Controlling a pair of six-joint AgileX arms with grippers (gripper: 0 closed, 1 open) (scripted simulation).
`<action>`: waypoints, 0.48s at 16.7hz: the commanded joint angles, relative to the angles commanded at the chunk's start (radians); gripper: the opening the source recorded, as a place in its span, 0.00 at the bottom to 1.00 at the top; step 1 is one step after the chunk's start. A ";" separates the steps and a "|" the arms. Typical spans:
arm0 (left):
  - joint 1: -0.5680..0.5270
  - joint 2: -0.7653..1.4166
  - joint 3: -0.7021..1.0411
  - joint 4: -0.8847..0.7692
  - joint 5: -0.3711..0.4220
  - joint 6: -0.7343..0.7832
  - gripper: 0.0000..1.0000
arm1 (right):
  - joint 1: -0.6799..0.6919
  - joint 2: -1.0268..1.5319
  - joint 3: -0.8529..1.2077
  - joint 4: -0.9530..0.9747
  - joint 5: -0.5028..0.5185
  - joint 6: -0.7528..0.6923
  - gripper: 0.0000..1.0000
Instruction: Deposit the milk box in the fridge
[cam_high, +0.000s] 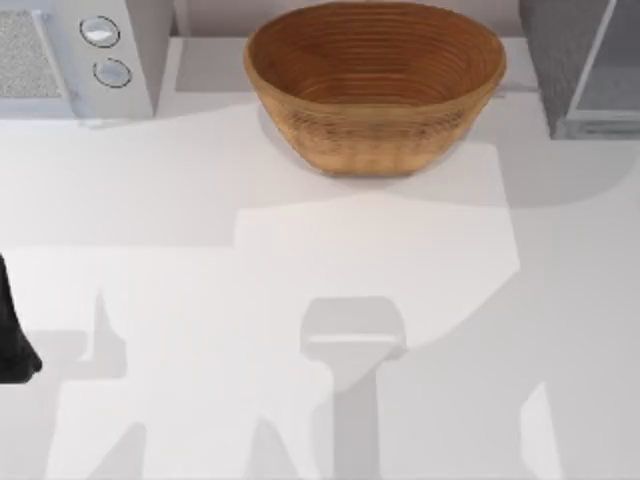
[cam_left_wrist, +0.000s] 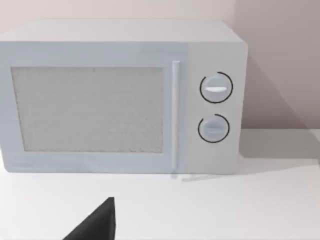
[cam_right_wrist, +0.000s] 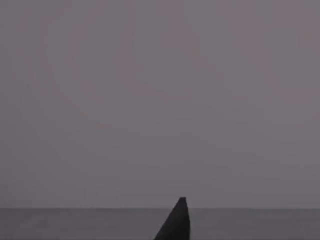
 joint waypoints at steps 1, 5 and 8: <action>0.000 0.000 0.000 0.000 0.000 0.000 1.00 | 0.000 0.000 0.000 0.000 0.000 0.000 0.83; 0.000 0.000 0.000 0.000 0.000 0.000 1.00 | 0.000 0.000 0.000 0.000 0.000 0.000 1.00; 0.000 0.000 0.000 0.000 0.000 0.000 1.00 | 0.000 0.000 0.000 0.000 0.000 0.000 1.00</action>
